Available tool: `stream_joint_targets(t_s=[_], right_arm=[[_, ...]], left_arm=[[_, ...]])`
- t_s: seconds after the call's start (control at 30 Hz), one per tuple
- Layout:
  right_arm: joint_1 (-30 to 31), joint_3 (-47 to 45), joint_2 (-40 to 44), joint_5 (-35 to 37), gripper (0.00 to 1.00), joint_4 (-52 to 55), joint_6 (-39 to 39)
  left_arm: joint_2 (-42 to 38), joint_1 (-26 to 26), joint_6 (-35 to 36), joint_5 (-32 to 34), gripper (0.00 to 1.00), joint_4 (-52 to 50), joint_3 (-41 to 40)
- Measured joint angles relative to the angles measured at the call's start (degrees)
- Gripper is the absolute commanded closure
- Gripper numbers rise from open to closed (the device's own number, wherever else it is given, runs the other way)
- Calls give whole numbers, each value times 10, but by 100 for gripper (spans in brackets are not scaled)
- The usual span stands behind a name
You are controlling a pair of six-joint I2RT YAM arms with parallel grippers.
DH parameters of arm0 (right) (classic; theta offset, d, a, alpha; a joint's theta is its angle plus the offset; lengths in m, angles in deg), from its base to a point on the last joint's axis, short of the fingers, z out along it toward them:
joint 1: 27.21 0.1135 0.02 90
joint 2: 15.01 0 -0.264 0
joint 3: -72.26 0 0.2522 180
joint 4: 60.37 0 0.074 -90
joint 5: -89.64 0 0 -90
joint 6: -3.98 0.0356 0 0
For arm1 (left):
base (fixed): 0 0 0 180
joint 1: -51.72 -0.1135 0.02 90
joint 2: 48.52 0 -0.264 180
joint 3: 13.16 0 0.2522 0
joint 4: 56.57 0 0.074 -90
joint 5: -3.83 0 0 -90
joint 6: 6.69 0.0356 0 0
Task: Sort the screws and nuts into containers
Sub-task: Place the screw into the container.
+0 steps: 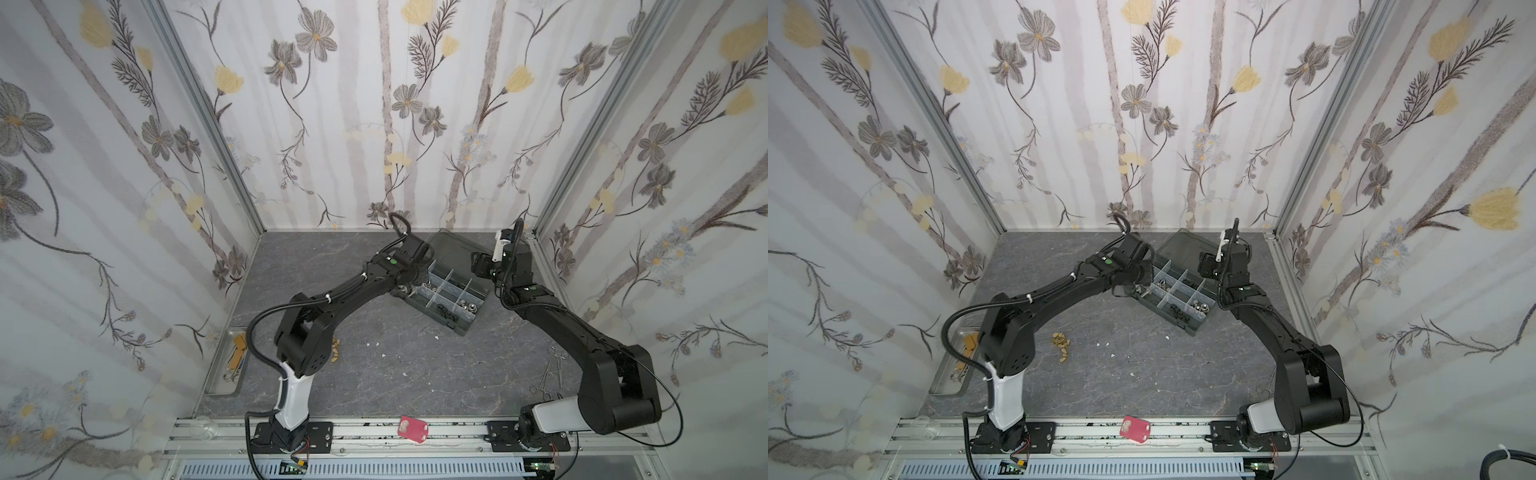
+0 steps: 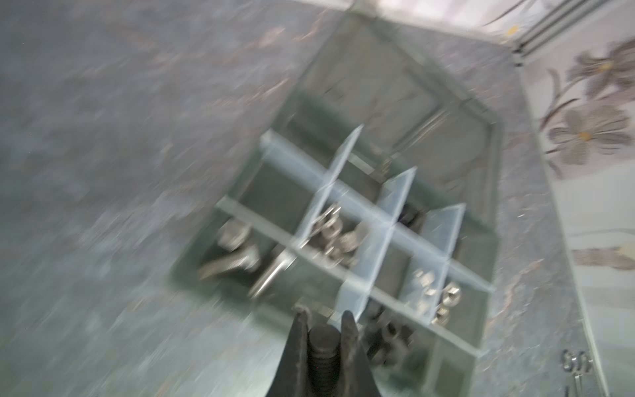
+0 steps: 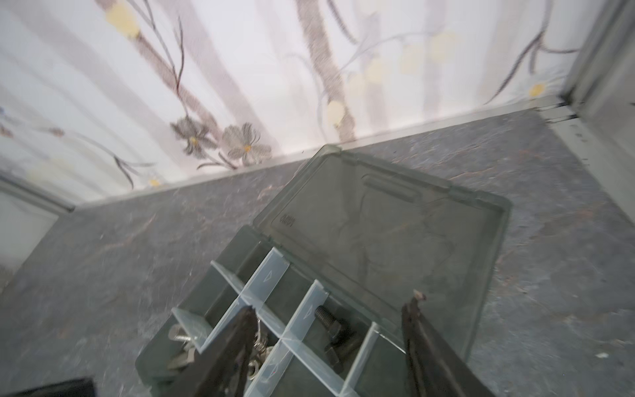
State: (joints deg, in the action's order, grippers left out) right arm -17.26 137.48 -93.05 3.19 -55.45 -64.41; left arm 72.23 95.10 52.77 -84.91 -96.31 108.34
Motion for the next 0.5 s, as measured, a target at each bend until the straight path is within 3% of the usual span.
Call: stream_joint_targets(t_s=[0.13,0.23,0.3,0.5], right_arm=[[-53,-90,101,50,32,-26,40],[-72,-130,146,60,32,-30,51],[-76,-141,158,60,32,-33,54],[-80,-146,149,57,32,-45,60]], left_arm=[[193,13,38,-44,100,-24,280],[290,13,50,-65,100,-37,424],[303,12,51,-72,100,-36,428],[282,16,50,-88,96,-13,304]])
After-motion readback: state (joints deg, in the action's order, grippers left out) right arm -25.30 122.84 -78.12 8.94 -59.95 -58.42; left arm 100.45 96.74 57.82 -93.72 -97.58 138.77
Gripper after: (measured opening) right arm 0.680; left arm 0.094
